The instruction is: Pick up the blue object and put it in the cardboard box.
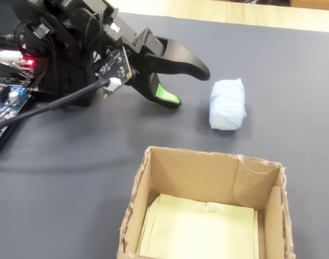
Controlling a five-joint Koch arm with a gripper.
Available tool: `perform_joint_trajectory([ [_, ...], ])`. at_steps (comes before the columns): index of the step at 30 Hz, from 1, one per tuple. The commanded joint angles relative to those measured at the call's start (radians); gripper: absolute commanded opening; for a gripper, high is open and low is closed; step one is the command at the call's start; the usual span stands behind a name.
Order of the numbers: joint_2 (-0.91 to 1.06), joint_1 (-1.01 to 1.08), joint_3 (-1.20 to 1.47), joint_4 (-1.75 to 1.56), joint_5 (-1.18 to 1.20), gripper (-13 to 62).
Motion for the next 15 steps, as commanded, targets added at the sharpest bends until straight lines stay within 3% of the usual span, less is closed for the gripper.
perform_joint_trajectory([
  [1,0.071,0.003,0.035,0.077,0.009,33.1],
  [15,0.083,0.026,-0.038,0.138,0.009,33.1],
])
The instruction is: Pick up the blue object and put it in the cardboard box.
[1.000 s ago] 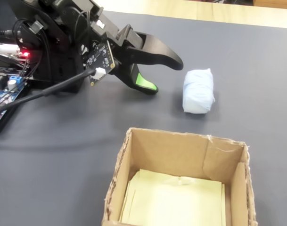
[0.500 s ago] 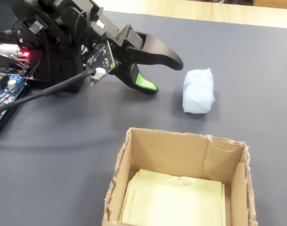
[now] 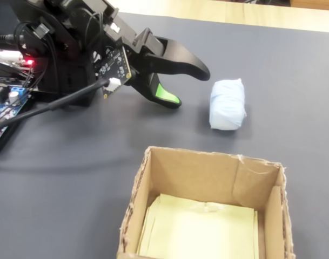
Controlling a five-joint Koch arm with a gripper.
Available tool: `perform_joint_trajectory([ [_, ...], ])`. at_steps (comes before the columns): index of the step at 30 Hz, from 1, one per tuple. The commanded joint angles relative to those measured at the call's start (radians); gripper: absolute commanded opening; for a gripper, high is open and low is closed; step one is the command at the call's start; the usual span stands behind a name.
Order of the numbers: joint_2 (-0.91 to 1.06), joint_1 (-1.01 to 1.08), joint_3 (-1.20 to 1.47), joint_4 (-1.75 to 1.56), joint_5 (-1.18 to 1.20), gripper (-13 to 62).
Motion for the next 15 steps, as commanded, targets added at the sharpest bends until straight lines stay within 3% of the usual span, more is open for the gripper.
perform_joint_trajectory([
  [1,0.080,0.011,-0.020,0.107,0.009,33.1],
  [15,-0.040,0.005,-0.290,0.268,0.008,33.1],
])
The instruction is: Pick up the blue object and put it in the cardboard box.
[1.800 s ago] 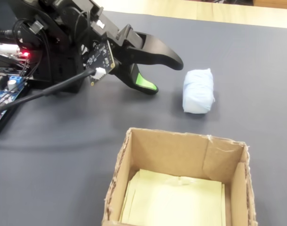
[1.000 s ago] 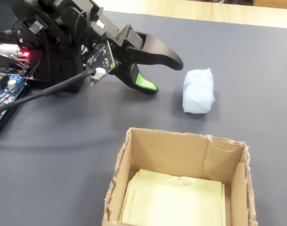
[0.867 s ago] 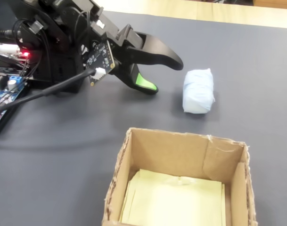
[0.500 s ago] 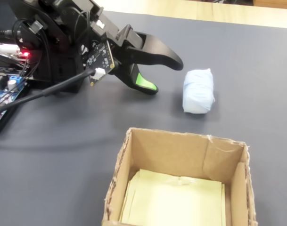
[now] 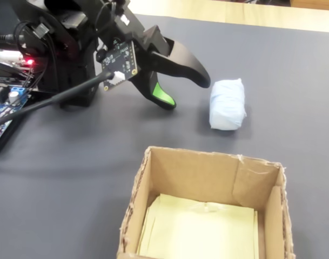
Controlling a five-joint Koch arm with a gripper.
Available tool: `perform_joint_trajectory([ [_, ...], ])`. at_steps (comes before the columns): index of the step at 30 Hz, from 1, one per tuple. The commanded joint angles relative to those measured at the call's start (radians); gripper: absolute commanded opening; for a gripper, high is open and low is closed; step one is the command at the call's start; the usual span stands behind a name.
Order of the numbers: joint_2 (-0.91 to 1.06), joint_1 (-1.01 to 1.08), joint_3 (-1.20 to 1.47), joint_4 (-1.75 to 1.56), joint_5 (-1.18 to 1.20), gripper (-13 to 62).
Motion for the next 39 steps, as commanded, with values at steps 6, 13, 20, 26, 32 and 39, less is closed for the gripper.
perform_joint_trajectory([
  [6,-0.106,-0.003,-0.209,0.031,0.006,33.1],
  [13,-0.239,-0.032,-0.353,0.161,-0.011,33.0],
  [20,-0.390,-0.043,-0.476,0.209,-0.008,33.0],
  [26,-0.523,-0.041,-0.549,0.216,0.005,33.0],
  [32,-0.592,-0.038,-0.572,0.209,0.069,26.5],
  [39,-0.591,-0.023,-0.526,0.100,0.086,11.5],
])
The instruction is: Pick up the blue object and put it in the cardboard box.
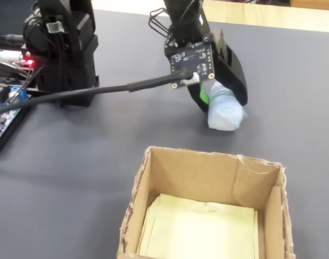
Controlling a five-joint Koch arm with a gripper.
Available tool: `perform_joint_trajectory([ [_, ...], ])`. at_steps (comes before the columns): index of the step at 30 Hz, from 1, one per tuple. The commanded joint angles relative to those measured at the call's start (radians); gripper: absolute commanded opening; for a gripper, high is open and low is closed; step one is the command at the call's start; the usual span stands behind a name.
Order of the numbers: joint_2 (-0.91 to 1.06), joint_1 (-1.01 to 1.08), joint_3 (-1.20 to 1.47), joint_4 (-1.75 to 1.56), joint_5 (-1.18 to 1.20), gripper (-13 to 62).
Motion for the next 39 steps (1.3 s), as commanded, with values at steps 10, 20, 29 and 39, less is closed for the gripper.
perform_joint_trajectory([
  [10,0.140,0.040,0.150,-0.393,0.051,11.5],
  [20,0.445,0.132,0.379,-0.575,-0.012,11.5],
  [29,0.555,0.324,0.321,-0.663,-0.087,11.5],
  [39,0.454,0.574,0.104,-0.632,-0.155,11.5],
])
